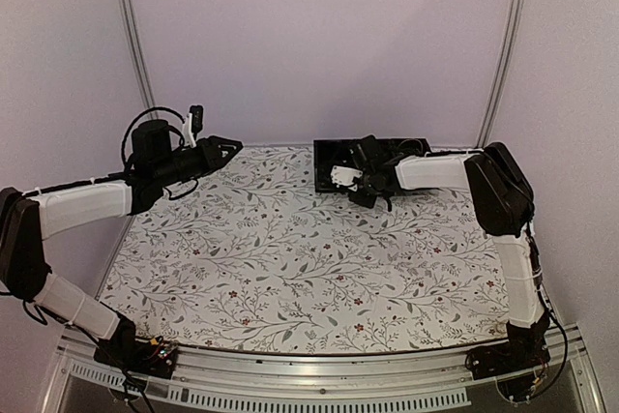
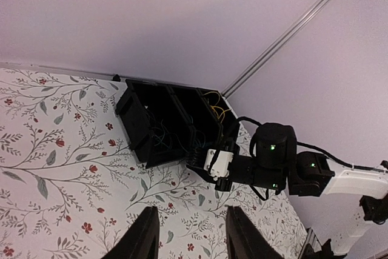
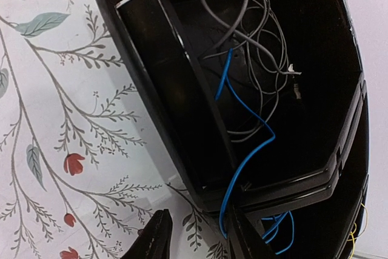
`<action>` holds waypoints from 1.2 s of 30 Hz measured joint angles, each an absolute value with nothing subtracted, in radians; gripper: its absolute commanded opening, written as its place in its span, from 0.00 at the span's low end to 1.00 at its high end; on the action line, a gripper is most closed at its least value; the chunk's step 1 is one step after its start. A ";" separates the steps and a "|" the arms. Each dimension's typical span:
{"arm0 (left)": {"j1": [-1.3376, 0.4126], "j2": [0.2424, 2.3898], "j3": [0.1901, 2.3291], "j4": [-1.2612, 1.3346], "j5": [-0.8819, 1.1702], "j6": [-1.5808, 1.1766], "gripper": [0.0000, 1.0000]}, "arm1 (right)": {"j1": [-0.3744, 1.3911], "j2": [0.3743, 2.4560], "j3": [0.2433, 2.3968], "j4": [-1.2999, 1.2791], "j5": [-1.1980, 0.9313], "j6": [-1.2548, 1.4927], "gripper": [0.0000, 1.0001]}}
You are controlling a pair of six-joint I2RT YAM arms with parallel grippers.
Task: Untangle the cables
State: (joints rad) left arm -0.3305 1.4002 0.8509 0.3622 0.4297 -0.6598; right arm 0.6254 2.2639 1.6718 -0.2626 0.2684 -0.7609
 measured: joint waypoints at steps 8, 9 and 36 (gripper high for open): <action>-0.331 1.400 0.851 0.363 0.435 -0.664 0.38 | 0.625 2.264 1.656 -0.206 0.326 -0.788 0.29; -0.331 1.400 0.851 0.363 0.435 -0.664 0.38 | 0.625 2.264 1.656 -0.200 0.332 -0.790 0.26; -0.326 1.400 0.846 0.379 0.442 -0.675 0.39 | 0.590 2.250 1.680 0.000 0.410 -0.875 0.00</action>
State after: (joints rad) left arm -0.3264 1.4002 0.8459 0.3790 0.4419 -0.6754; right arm 0.5900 2.2498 1.6802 0.0002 0.4095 -0.8745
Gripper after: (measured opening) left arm 0.385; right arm 0.012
